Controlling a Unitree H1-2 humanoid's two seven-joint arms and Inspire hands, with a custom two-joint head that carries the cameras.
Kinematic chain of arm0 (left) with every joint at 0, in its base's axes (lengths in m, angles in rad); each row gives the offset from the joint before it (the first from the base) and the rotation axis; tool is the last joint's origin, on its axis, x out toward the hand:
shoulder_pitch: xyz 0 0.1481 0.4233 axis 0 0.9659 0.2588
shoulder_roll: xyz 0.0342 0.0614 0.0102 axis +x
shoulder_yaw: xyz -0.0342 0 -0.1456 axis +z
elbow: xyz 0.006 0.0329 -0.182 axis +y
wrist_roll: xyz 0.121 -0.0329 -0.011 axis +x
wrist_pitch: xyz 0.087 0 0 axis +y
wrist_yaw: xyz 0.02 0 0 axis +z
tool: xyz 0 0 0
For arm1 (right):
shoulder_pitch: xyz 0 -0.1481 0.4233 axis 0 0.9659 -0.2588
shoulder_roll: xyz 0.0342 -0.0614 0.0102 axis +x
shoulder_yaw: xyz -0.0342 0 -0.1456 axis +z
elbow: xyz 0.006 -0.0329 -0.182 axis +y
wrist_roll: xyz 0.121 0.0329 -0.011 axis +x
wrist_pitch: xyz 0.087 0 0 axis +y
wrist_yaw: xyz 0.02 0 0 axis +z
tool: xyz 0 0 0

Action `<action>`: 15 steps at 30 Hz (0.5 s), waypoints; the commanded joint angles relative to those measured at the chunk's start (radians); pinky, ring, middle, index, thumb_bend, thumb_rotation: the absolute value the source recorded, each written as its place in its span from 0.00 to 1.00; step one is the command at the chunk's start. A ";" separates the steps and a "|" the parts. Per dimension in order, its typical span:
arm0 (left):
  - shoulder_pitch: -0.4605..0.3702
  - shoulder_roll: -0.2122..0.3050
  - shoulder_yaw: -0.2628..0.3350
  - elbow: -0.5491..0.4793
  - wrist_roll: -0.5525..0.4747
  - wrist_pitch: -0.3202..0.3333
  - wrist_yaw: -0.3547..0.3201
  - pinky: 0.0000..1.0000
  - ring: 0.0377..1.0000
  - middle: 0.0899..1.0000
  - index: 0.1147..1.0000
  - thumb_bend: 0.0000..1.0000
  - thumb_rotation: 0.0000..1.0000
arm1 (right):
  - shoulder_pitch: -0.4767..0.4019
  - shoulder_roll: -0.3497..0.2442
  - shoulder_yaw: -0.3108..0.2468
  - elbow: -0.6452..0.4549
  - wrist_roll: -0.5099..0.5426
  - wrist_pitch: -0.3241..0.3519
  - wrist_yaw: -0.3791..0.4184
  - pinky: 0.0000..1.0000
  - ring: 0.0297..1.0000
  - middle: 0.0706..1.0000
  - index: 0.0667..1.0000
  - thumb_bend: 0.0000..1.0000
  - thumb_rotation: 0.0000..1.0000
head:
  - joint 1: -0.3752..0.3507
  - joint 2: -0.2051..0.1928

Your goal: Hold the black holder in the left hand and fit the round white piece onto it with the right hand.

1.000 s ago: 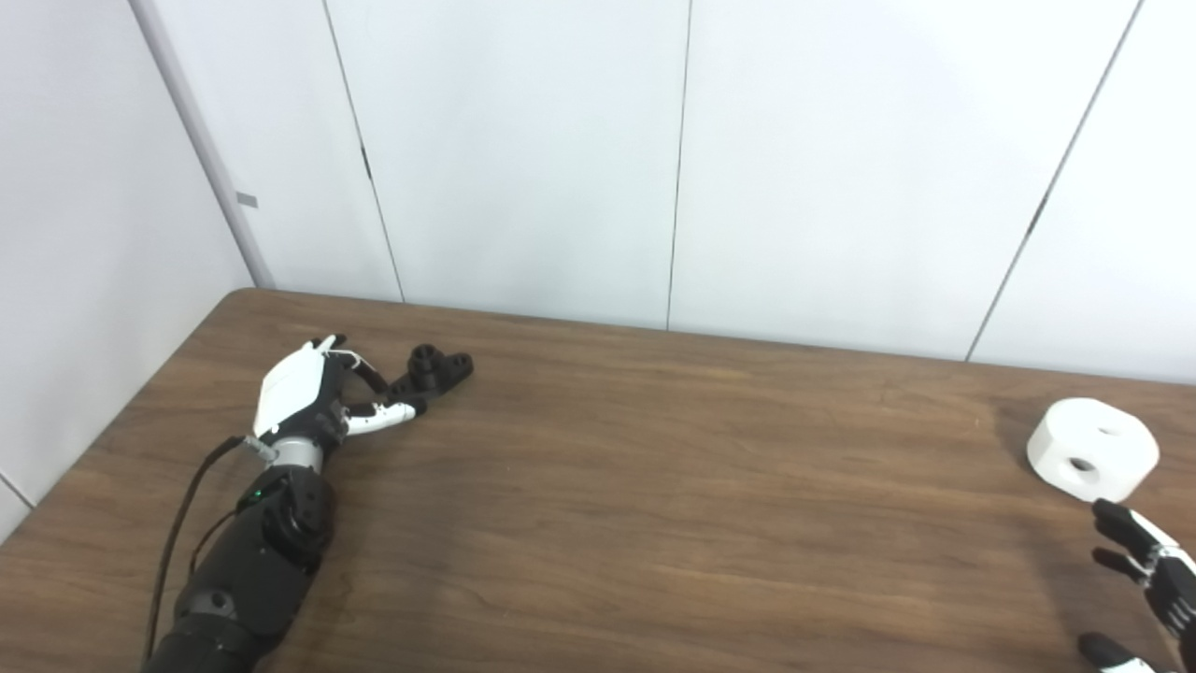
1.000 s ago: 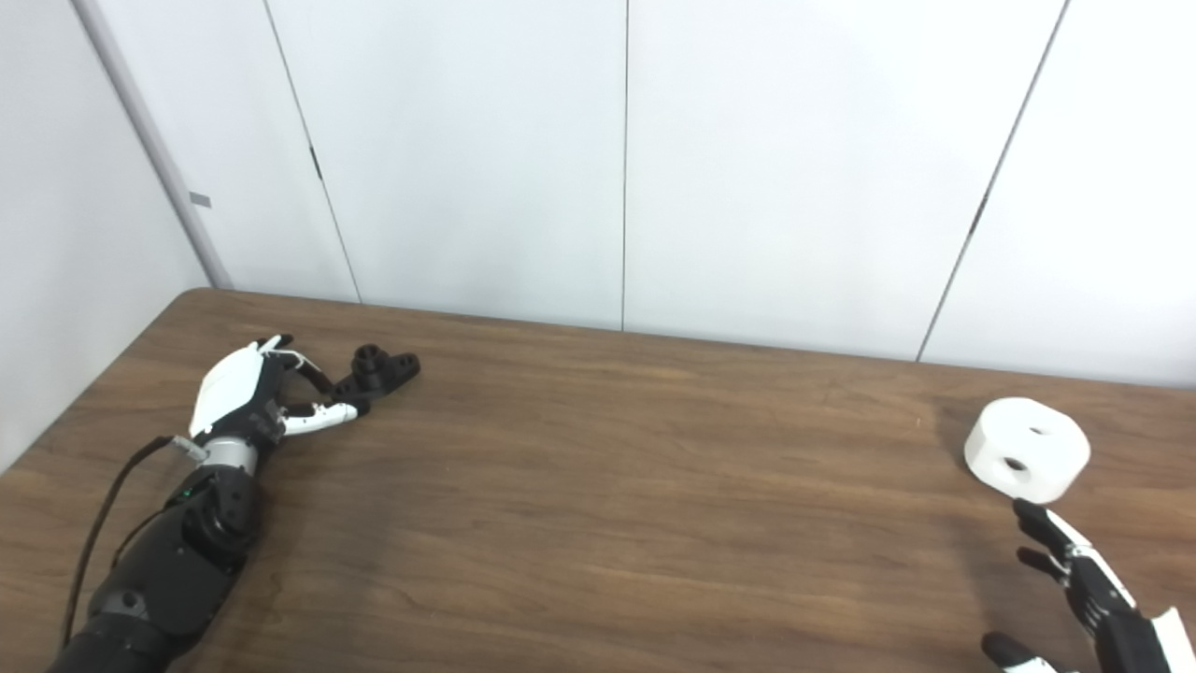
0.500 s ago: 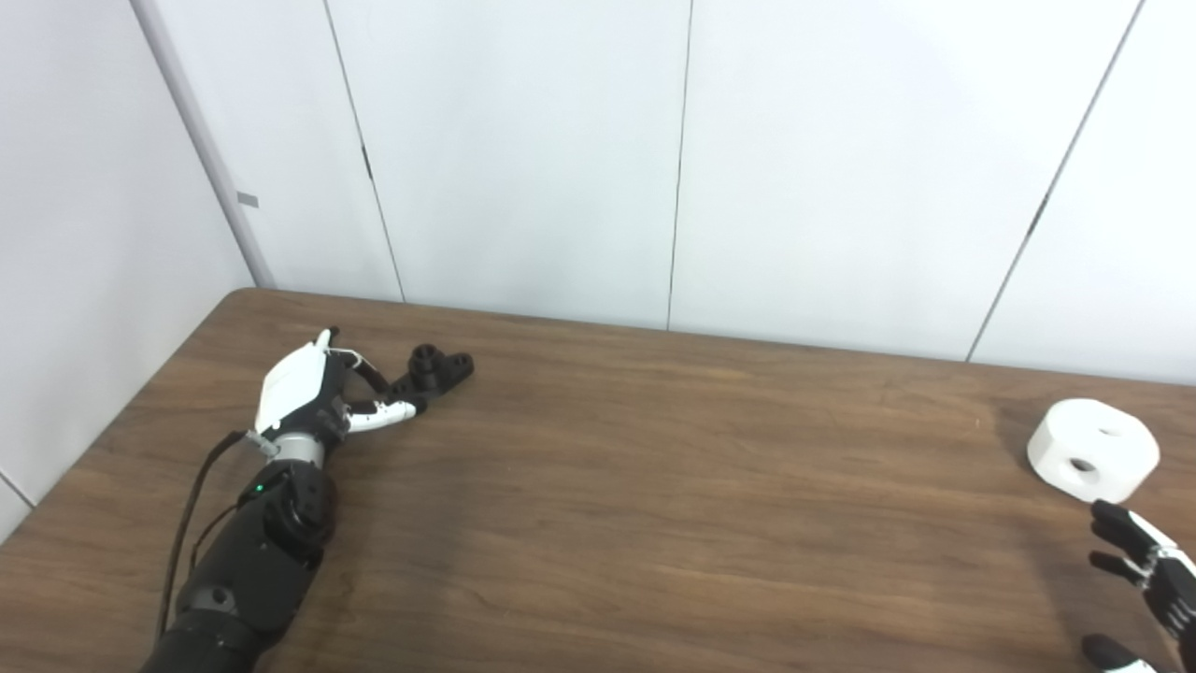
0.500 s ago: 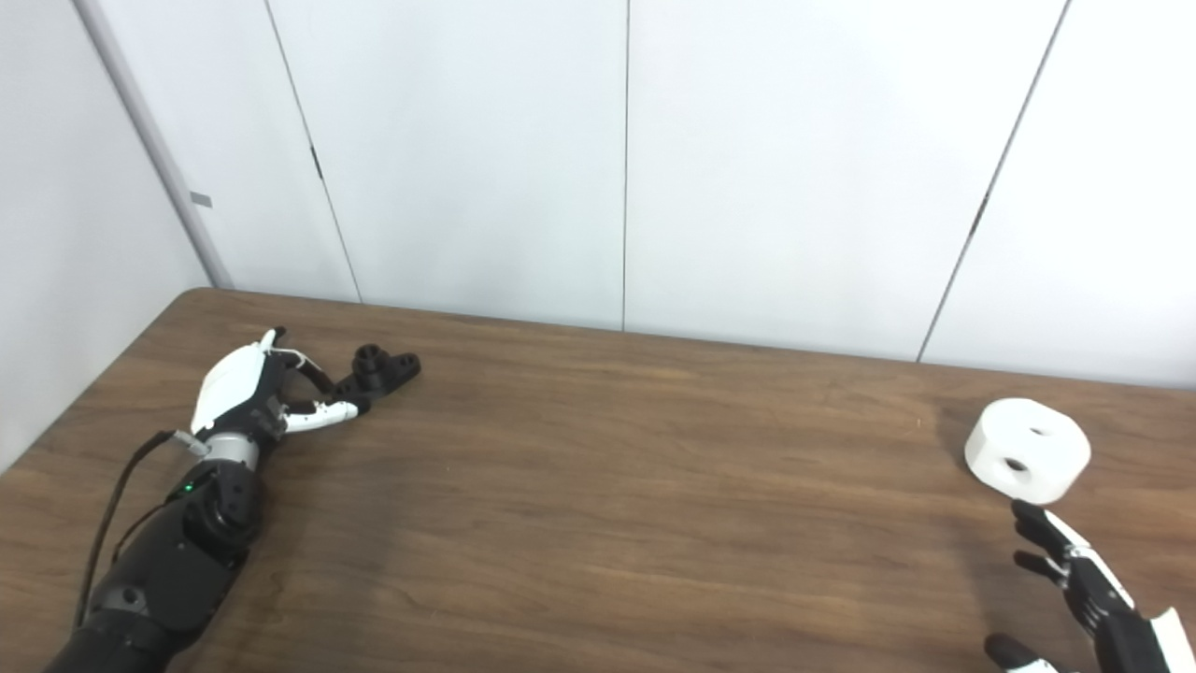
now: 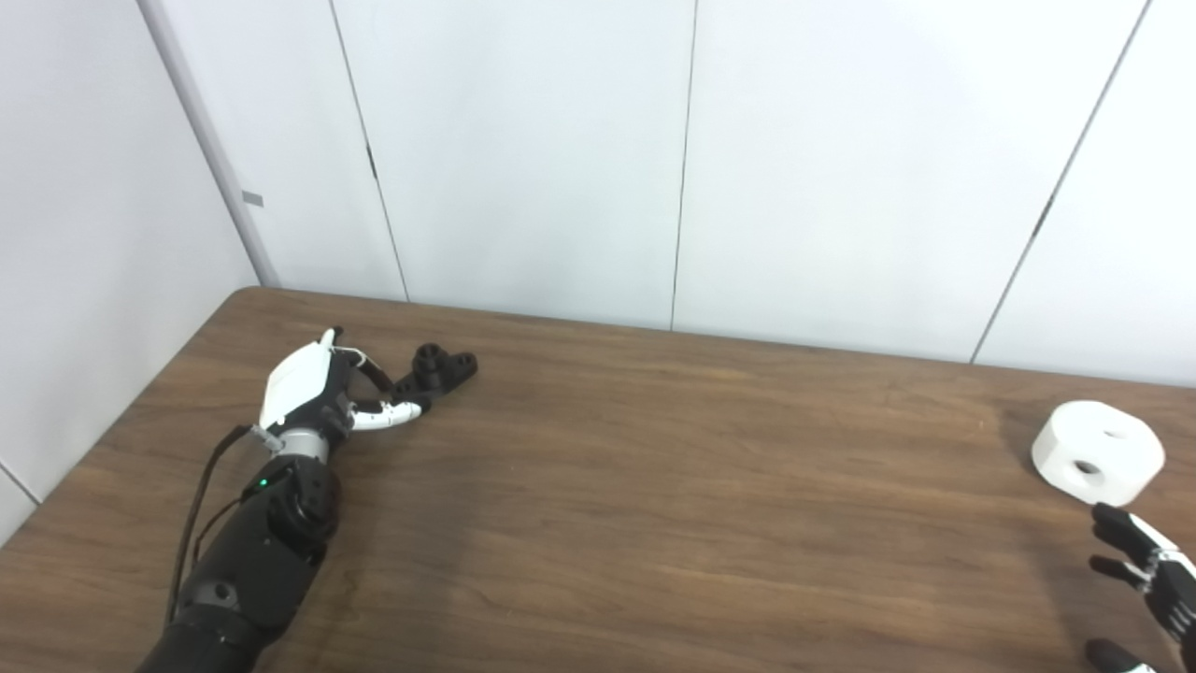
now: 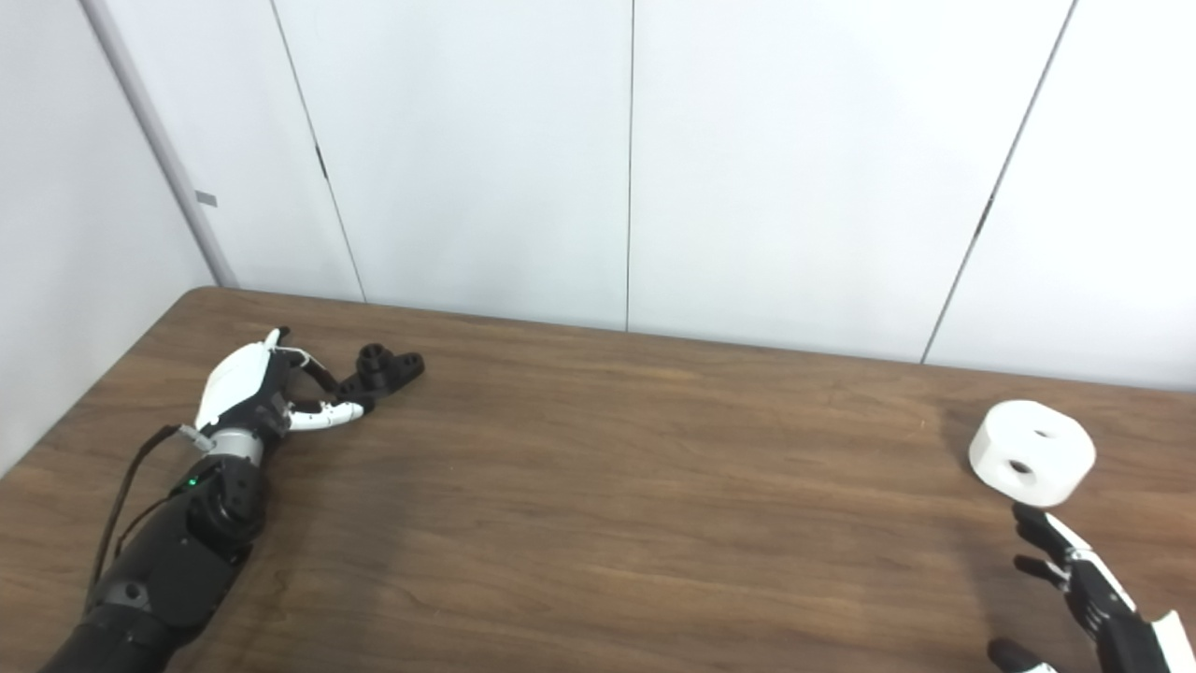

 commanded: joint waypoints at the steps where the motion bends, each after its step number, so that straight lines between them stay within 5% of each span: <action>1: 0.007 0.019 -0.020 0.001 0.014 0.035 -0.051 1.00 1.00 1.00 0.71 0.94 0.11 | 0.046 0.031 0.014 0.049 -0.011 -0.031 -0.010 0.76 0.86 0.87 0.84 0.89 0.72 | 0.002 0.000; 15: 0.012 0.026 -0.031 -0.029 0.023 0.060 -0.063 1.00 1.00 1.00 0.73 0.95 0.11 | 0.046 0.030 0.015 0.051 -0.001 -0.031 -0.005 0.76 0.86 0.87 0.83 0.89 0.72 | 0.007 0.001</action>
